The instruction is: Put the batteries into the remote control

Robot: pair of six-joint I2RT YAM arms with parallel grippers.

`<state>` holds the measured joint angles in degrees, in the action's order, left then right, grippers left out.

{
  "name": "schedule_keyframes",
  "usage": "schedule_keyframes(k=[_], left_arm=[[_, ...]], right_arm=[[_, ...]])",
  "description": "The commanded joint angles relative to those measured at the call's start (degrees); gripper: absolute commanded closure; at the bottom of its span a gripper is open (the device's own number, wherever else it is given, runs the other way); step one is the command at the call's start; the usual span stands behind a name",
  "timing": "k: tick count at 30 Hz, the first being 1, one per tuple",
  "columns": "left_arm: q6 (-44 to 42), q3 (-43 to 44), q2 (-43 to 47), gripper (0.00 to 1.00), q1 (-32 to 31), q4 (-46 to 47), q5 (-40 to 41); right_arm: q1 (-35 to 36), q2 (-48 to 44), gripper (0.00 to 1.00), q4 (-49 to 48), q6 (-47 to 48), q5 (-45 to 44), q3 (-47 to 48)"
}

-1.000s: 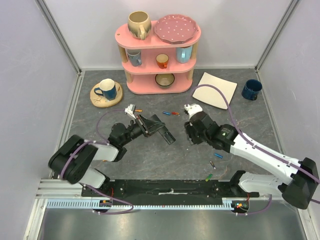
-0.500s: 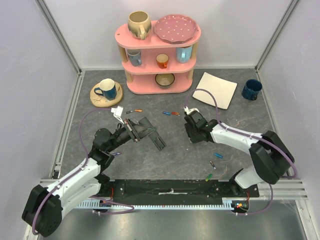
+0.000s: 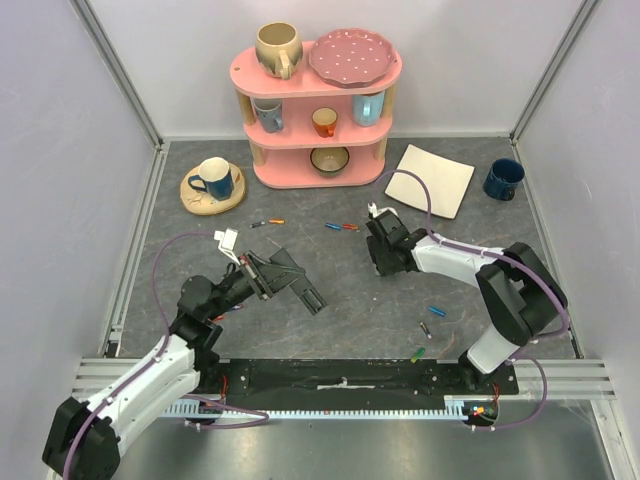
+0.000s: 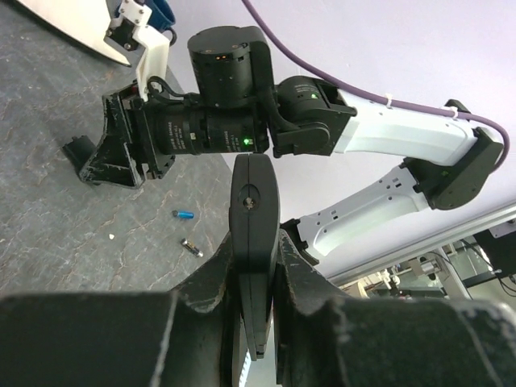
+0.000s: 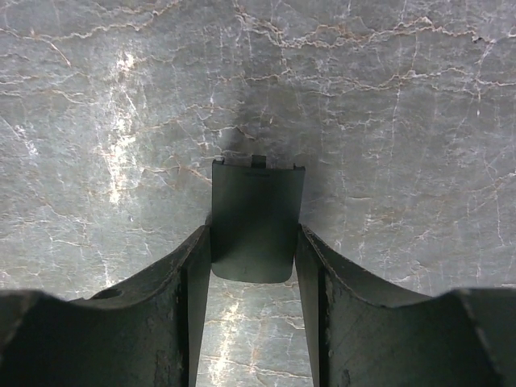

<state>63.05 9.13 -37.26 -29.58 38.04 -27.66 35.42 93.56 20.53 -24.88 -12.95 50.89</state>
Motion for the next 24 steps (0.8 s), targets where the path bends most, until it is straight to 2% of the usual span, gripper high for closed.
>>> schedule_keyframes(k=[1,4,8,11,17,21,24], left_arm=[[-3.37,-1.21,3.41,0.98,0.40,-1.21,-0.11],[-3.72,-1.57,4.30,0.98,0.40,-2.26,0.32],[-4.07,-1.48,4.12,0.98,0.40,-2.80,0.41],[-4.25,-1.30,3.42,0.98,0.49,-2.89,0.68],[-4.34,-1.22,3.15,0.98,0.40,-2.89,1.55],[-3.81,-1.57,1.84,0.98,0.40,-1.66,1.82],[-2.67,-1.65,-0.62,0.98,0.32,0.71,1.21]], right_arm=[[-0.26,1.89,0.46,-0.23,-0.60,-0.50,0.61],[-0.35,1.45,0.40,0.03,-0.52,-0.24,0.35],[-0.18,0.14,0.22,1.26,-0.87,-0.32,0.52],[-0.35,-2.67,0.13,2.93,-1.66,-1.46,0.96],[-0.26,-14.97,0.12,11.17,-5.69,-8.57,0.18],[-0.35,-24.36,0.14,14.62,-11.32,-11.92,-6.57],[-0.26,-27.63,0.16,16.11,-15.36,-12.27,-11.51]])
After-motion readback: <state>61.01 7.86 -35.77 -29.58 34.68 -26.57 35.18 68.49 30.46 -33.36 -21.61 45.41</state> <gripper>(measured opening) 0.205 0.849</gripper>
